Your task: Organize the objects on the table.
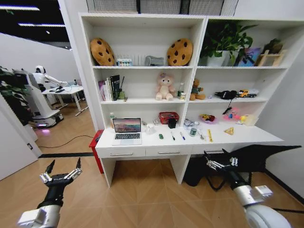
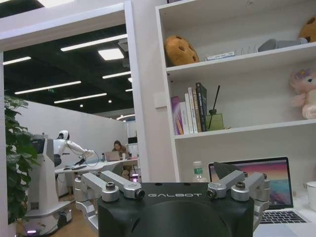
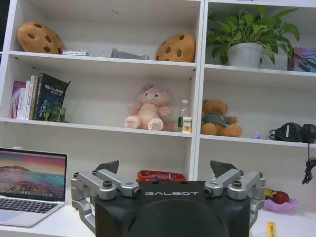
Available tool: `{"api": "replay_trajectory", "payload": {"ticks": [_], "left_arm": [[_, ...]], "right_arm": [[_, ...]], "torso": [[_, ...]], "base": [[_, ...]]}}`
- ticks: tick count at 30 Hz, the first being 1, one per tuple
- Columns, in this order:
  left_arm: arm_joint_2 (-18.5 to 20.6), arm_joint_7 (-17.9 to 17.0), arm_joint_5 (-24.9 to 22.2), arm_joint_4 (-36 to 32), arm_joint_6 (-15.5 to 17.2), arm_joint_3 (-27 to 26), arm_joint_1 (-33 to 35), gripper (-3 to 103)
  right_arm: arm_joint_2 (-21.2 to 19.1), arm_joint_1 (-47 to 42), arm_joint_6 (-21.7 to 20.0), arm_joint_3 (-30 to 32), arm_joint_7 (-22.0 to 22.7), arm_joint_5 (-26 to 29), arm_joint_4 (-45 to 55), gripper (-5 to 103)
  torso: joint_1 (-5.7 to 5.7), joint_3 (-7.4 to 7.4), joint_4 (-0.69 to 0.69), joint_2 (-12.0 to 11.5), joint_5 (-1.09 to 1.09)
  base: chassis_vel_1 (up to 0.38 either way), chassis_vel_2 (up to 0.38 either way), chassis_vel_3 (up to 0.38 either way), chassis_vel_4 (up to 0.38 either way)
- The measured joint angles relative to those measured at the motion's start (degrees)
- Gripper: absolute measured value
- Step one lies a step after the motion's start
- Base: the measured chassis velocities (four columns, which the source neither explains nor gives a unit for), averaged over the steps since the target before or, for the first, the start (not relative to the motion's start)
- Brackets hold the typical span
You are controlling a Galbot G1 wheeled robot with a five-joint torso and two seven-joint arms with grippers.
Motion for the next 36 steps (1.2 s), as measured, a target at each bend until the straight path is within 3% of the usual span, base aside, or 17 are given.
{"api": "replay_trajectory", "payload": {"ticks": [5, 8, 10, 19, 32, 36], "left_arm": [[-0.15, 0.41, 0.04, -0.18, 1.33, 0.02, -0.05, 100], [-0.55, -0.08, -0.78, -0.8, 5.96, 0.32, -0.7, 100], [-0.57, -0.18, -1.16, -0.87, 6.41, 0.35, -0.96, 100], [-0.69, -0.03, -2.01, -1.08, 6.12, 0.03, -0.63, 100], [-1.49, 0.43, -0.94, -0.5, 2.96, 0.63, -0.41, 96], [-1.5, 0.44, -0.97, -0.48, 2.37, 0.85, -0.29, 99]], "right_arm": [[0.21, -0.02, 0.01, -0.19, 0.01, -0.2, -0.08, 100], [0.47, -0.21, 0.01, -0.47, 0.04, -0.51, -0.38, 100], [0.45, -0.2, 0.0, -0.53, 0.06, -0.57, -0.5, 100], [-0.12, 0.26, -0.16, -0.7, -0.02, -0.56, -0.37, 100], [0.82, -0.04, -0.26, -1.08, 0.13, -1.19, -0.19, 100], [1.0, -0.22, -0.14, -0.94, 0.27, -1.32, -0.47, 100]], "torso": [[0.0, 0.0, 0.0, 0.0, 0.0], [0.0, 0.0, 0.0, 0.0, 0.0], [0.0, 0.0, 0.0, 0.0, 0.0], [0.0, 0.0, 0.01, 0.0, 0.0], [-0.01, 0.0, 0.0, 0.01, 0.0], [-0.02, -0.01, 0.0, 0.01, 0.0]], "base": [[0.0, 0.0, 0.0, 0.0], [0.0, 0.0, 0.0, 0.0], [0.0, 0.0, 0.0, 0.0], [0.0, 0.0, 0.0, 0.0], [0.0, 0.0, 0.0, 0.0], [-0.079, 0.035, 0.067, -0.068]]}}
